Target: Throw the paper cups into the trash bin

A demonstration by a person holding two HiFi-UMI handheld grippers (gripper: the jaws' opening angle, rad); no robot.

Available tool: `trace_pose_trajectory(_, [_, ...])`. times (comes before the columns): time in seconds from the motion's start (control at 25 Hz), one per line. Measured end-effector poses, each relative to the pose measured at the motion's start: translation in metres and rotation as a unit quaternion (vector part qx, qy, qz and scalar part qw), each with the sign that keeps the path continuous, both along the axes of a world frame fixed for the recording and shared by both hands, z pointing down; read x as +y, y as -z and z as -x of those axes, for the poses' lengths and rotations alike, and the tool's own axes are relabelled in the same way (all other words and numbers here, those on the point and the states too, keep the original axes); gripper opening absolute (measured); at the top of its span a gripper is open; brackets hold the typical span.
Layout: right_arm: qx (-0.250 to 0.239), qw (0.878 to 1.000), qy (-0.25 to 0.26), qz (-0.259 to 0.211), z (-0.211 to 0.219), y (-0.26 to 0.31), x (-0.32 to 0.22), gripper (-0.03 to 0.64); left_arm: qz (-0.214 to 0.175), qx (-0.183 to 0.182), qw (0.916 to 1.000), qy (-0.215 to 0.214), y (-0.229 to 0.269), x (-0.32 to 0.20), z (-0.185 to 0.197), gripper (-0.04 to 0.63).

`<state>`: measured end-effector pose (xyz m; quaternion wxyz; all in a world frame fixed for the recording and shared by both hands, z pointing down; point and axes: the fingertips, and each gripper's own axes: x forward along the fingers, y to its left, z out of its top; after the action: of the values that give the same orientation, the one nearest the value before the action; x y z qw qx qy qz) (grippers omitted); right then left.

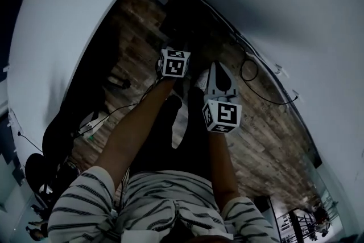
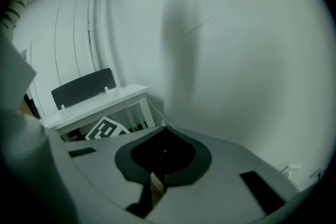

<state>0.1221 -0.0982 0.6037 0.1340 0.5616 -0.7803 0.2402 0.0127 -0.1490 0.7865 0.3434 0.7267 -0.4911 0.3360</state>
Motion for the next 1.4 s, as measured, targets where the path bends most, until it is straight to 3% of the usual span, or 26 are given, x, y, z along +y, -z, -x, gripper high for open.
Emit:
trace_pose_trajectory(0.16, [-0.002,1.0,0.009,-0.004,0.009,0.02,0.003,0.009,-0.005,0.014,0.9998,0.014,0.034,0.006,0.006,0.121])
trace_pose_trajectory(0.56, [-0.004,0.999,0.035,-0.021,0.033,0.077,0.006,0.009,-0.072,0.035,0.9963,0.03,0.127,0.008,0.03,0.11])
trace_pose_trajectory(0.88, [-0.002,0.997,0.062,-0.04,0.056,0.122,0.009,0.009,-0.104,0.065,0.9897,0.074,0.193,0.021,0.051,0.084])
trace_pose_trajectory(1.4, [0.003,0.992,0.097,-0.08,0.077,0.175,0.0,0.009,-0.177,0.057,0.98,0.07,0.278,0.022,0.075,0.055])
